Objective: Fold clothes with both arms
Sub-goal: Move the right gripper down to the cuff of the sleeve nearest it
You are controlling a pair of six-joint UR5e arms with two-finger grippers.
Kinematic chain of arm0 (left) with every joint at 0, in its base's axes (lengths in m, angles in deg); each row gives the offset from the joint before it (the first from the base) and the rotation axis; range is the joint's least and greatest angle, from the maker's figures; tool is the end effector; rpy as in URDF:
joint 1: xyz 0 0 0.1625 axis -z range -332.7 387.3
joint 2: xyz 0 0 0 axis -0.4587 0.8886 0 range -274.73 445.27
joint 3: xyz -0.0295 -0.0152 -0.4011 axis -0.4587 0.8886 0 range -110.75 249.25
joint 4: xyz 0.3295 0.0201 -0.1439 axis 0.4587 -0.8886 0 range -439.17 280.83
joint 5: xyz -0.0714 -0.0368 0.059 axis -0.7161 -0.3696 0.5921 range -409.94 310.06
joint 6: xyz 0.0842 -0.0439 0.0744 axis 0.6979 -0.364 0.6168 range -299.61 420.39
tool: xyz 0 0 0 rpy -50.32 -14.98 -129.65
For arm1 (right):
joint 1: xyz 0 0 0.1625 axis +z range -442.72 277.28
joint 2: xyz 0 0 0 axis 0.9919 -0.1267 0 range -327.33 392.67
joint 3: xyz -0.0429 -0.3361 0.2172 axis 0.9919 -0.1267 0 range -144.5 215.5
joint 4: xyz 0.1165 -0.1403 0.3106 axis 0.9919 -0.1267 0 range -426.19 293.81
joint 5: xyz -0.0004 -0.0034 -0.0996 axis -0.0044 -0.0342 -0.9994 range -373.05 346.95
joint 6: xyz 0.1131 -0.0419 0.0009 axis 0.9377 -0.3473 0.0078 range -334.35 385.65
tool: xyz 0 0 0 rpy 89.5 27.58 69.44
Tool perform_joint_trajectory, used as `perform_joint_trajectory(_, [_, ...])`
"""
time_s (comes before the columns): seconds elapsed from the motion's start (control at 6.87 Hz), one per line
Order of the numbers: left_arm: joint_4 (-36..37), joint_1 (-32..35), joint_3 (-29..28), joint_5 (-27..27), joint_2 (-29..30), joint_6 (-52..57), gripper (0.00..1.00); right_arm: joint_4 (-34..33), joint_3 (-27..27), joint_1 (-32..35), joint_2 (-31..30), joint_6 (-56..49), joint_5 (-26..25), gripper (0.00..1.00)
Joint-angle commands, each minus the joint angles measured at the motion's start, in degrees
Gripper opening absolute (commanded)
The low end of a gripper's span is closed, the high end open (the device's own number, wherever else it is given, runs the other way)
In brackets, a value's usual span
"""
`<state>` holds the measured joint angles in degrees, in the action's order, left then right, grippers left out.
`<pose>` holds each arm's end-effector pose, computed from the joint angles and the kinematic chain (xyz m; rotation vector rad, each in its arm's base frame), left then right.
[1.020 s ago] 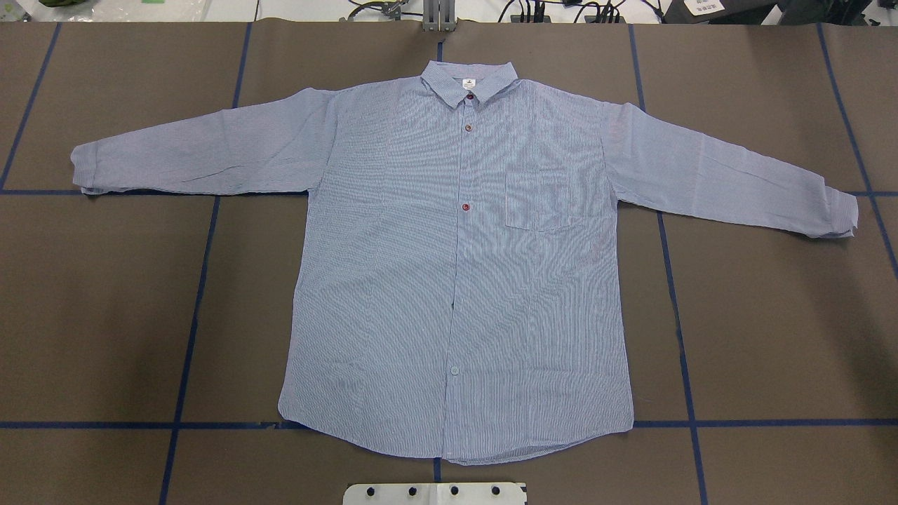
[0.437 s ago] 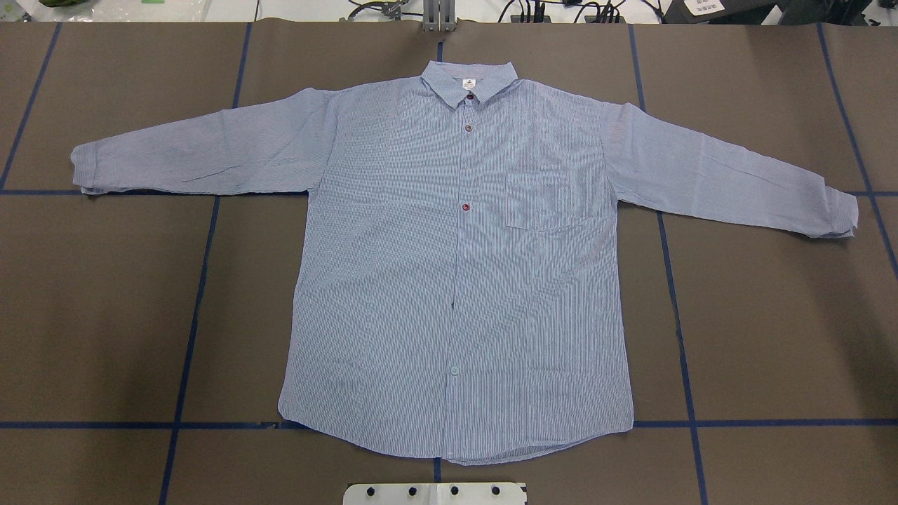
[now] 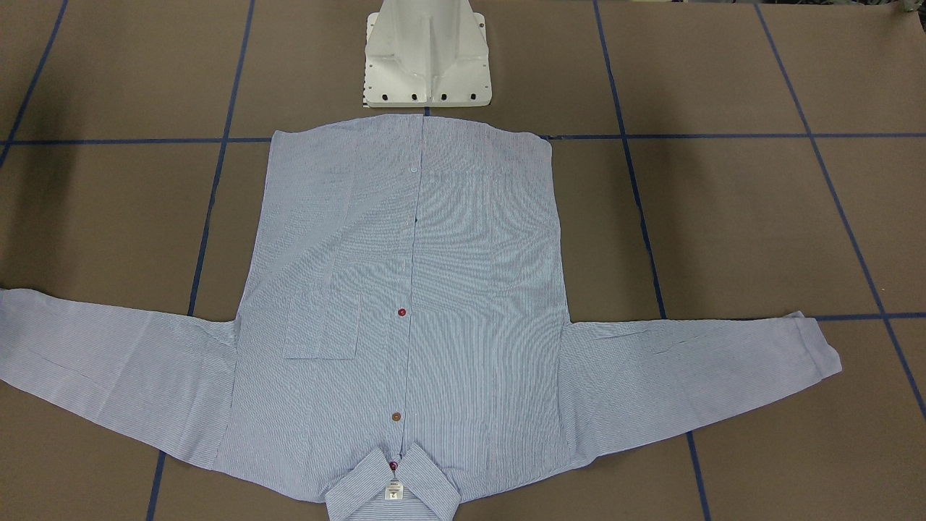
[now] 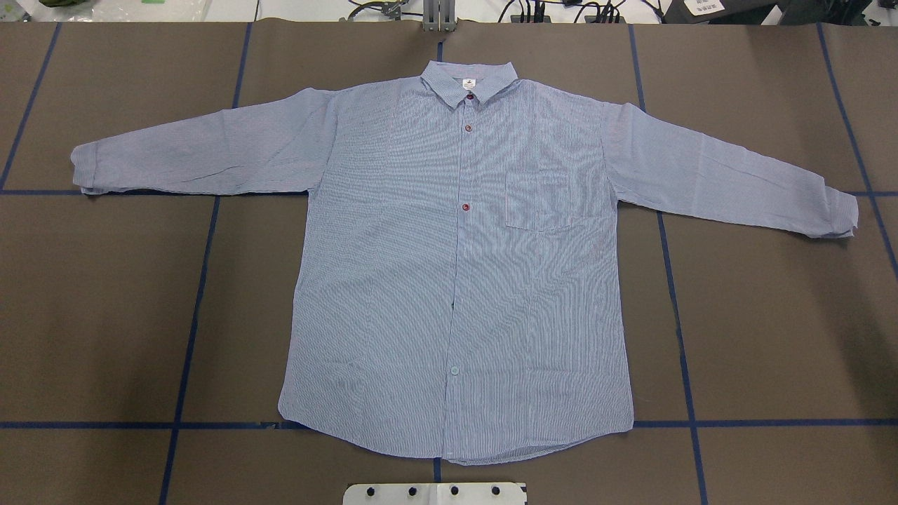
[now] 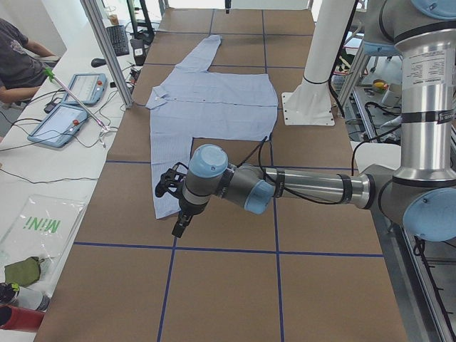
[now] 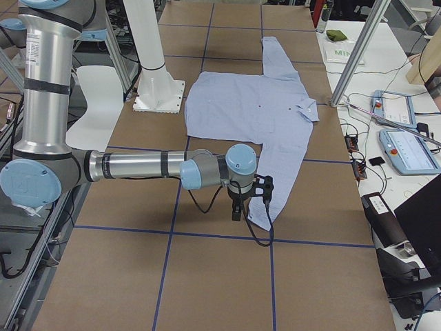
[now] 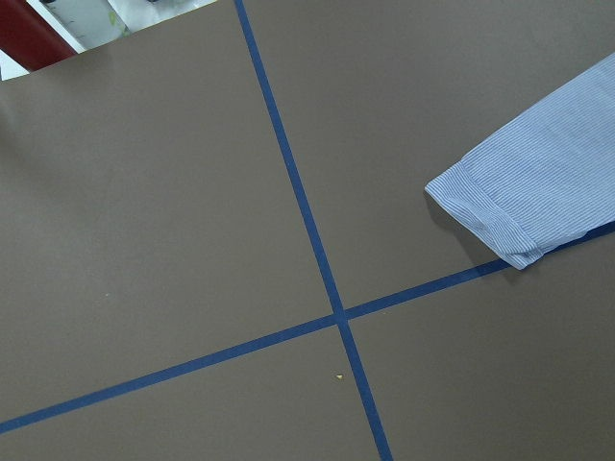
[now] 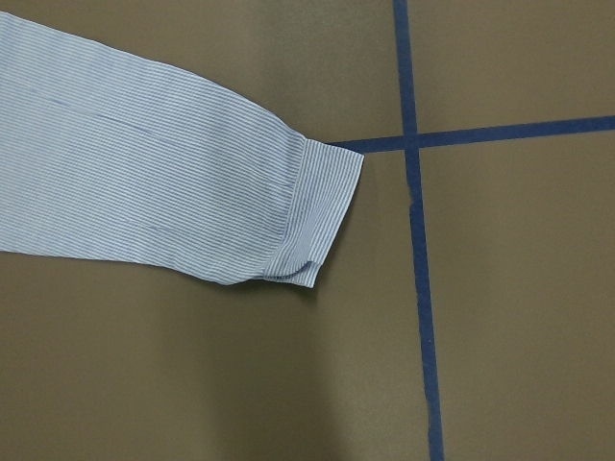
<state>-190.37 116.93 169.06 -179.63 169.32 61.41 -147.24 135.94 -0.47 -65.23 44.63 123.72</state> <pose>-0.0534 -0.4220 0.5822 0.4235 0.6793 0.1746 -0.0079 -0.3957 0.6074 -0.0038 -0.8354 0.1025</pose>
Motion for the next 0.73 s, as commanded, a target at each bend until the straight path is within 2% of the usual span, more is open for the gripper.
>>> perform_joint_trajectory(0.0, [-0.2, -0.2, 0.1, 0.0, -0.1, 0.0, 1.00, 4.5, -3.9, -1.9, 0.8, 4.0, -0.3, 1.00])
perform_joint_trajectory(0.15, [-1.6, -0.5, -0.1, 0.0, 0.1, 0.1, 0.99, 11.2, -7.7, -4.1, 2.2, 12.9, -0.6, 1.00])
perform_joint_trajectory(0.29, [-2.6, -0.5, 0.2, -0.1, 0.0, 0.0, 0.99, 19.6, -10.2, -8.8, 2.7, 23.1, -4.2, 0.99])
perform_joint_trajectory(0.44, [-1.8, -0.5, -0.2, -0.2, -0.2, -0.1, 0.99, 25.4, -13.3, -11.5, 2.9, 28.3, -7.4, 0.99])
perform_joint_trajectory(0.58, [-1.8, -0.5, -0.8, -0.1, -0.2, -0.1, 0.99, 27.0, -16.4, -11.6, 5.2, 29.2, -7.3, 0.93])
